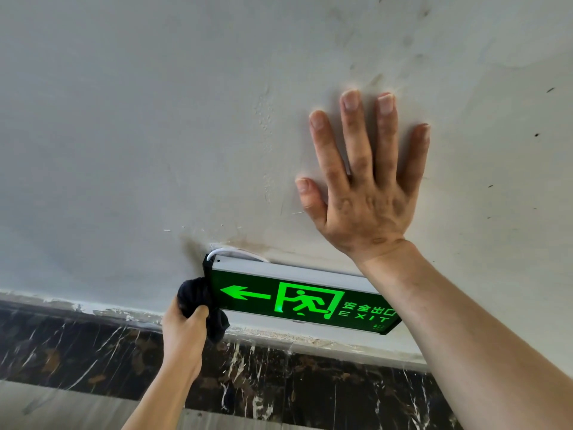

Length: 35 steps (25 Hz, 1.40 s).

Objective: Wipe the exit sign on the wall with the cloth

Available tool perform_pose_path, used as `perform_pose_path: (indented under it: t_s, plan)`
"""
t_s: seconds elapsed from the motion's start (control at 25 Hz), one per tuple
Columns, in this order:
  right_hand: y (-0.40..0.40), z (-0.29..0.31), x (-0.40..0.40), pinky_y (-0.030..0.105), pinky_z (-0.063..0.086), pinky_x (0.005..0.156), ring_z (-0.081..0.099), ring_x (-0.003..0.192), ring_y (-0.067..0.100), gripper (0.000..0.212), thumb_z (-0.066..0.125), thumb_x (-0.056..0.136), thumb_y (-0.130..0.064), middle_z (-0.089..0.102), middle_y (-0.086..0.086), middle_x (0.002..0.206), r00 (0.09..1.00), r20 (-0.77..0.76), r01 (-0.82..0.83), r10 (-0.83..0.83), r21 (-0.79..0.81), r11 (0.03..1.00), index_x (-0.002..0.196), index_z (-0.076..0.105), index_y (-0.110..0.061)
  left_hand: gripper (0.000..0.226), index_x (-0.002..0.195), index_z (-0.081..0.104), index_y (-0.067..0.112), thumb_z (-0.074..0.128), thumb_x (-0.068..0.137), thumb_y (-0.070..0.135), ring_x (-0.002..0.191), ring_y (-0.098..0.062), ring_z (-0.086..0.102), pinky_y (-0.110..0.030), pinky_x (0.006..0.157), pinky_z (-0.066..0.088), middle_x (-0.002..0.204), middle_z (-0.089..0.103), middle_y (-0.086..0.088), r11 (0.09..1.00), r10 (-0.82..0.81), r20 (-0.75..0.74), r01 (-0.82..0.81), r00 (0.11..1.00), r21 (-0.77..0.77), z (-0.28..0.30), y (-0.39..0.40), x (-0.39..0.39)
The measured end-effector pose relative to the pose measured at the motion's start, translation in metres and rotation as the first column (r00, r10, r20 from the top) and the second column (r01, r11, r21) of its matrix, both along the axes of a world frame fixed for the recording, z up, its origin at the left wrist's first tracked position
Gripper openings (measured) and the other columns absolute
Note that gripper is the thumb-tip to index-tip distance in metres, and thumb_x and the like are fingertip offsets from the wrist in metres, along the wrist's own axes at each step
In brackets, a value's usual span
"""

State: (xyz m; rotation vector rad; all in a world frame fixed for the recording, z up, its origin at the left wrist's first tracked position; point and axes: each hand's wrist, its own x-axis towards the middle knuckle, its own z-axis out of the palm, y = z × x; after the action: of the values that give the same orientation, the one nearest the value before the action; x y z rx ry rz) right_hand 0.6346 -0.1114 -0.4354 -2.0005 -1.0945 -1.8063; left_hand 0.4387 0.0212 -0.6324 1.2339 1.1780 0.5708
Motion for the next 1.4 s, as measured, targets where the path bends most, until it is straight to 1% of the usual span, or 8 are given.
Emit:
perform_pose_path:
  t_s: [0.2,0.48,0.8,1.0,1.12,1.24,1.32,1.4]
  plan:
    - [-0.001,-0.001,-0.001,0.052,0.009,0.116,0.018,0.141,0.03,0.062,0.035,0.091,-0.05,0.03,0.003,0.149,1.0,0.001,0.02,-0.02,-0.006,1.0,0.148,0.033,-0.024,0.036,0.096,0.063,0.017,0.046,0.095,-0.015,0.09,-0.032,0.059,-0.05,0.088,0.051,0.095,0.064,-0.017,0.991,0.01,-0.017,-0.012,1.0,-0.135,-0.025,0.006,0.004]
    - [-0.002,-0.001,-0.002,0.052,0.008,0.116,0.019,0.141,0.03,0.064,0.038,0.091,-0.05,0.03,0.003,0.149,1.0,-0.003,0.024,-0.024,-0.021,0.999,0.148,0.032,-0.023,0.042,0.122,0.053,0.012,0.043,0.093,-0.017,0.084,-0.035,0.061,-0.046,0.068,0.054,0.101,0.061,-0.021,0.861,-0.057,-0.101,-0.002,0.993,-0.508,-0.03,-0.028,-0.006]
    - [-0.007,0.004,-0.008,0.053,0.004,0.115,0.021,0.141,0.032,0.064,0.046,0.093,-0.046,0.029,0.005,0.155,0.995,-0.104,-0.01,0.003,-0.069,0.998,0.149,0.032,-0.02,0.038,0.118,0.065,0.002,0.057,0.086,-0.018,0.092,-0.046,0.073,-0.052,0.082,0.057,0.104,0.073,-0.029,0.794,-0.033,0.313,0.215,0.949,-0.569,0.043,-0.078,-0.048]
    - [-0.027,0.024,-0.034,0.049,-0.008,0.117,0.009,0.146,0.031,0.067,0.045,0.096,-0.045,0.018,0.008,0.162,0.926,-0.377,-0.107,0.01,-0.236,0.966,0.153,0.021,-0.019,0.046,0.128,0.063,0.004,0.07,0.083,0.013,0.111,-0.041,0.068,-0.049,0.085,0.057,0.12,0.07,-0.024,0.804,-0.147,0.504,0.4,0.851,-0.439,0.115,-0.092,-0.055]
    - [-0.053,0.028,-0.07,0.043,0.005,0.121,0.007,0.15,0.024,0.062,0.038,0.097,-0.046,0.021,0.006,0.162,0.746,-0.643,-0.256,0.173,-0.038,0.966,0.152,0.026,-0.019,0.052,0.131,0.062,0.006,0.07,0.083,0.024,0.115,-0.035,0.067,-0.04,0.082,0.062,0.125,0.069,-0.019,0.806,-0.186,0.567,0.455,0.802,-0.38,0.146,-0.097,-0.052]
    - [-0.088,0.015,-0.119,0.022,0.011,0.116,0.008,0.147,0.001,0.059,0.035,0.095,-0.057,0.023,-0.023,0.157,0.316,-0.876,-0.386,0.363,0.231,0.893,0.149,0.026,-0.037,0.057,0.134,0.061,0.006,0.068,0.083,0.032,0.117,-0.034,0.066,-0.044,0.089,0.056,0.127,0.069,-0.019,0.819,-0.256,0.565,0.487,0.784,-0.304,0.164,-0.101,-0.05]
    - [-0.109,0.003,-0.151,0.013,0.013,0.11,0.011,0.143,-0.008,0.059,0.044,0.089,-0.061,0.019,-0.041,0.15,0.096,-0.919,-0.457,0.383,0.301,0.837,0.144,0.022,-0.055,0.062,0.134,0.062,0.007,0.071,0.08,0.037,0.116,-0.035,0.067,-0.046,0.089,0.054,0.126,0.069,-0.02,0.821,-0.293,0.56,0.504,0.775,-0.269,0.169,-0.103,-0.05]
    - [-0.123,-0.009,-0.173,0.013,0.016,0.109,0.011,0.143,-0.008,0.072,0.056,0.08,-0.064,0.015,-0.043,0.15,-0.002,-0.926,-0.507,0.379,0.327,0.797,0.141,0.018,-0.062,0.065,0.131,0.065,0.008,0.073,0.076,0.043,0.114,-0.035,0.068,-0.045,0.085,0.057,0.125,0.07,-0.02,0.819,-0.309,0.56,0.514,0.769,-0.255,0.173,-0.103,-0.049]
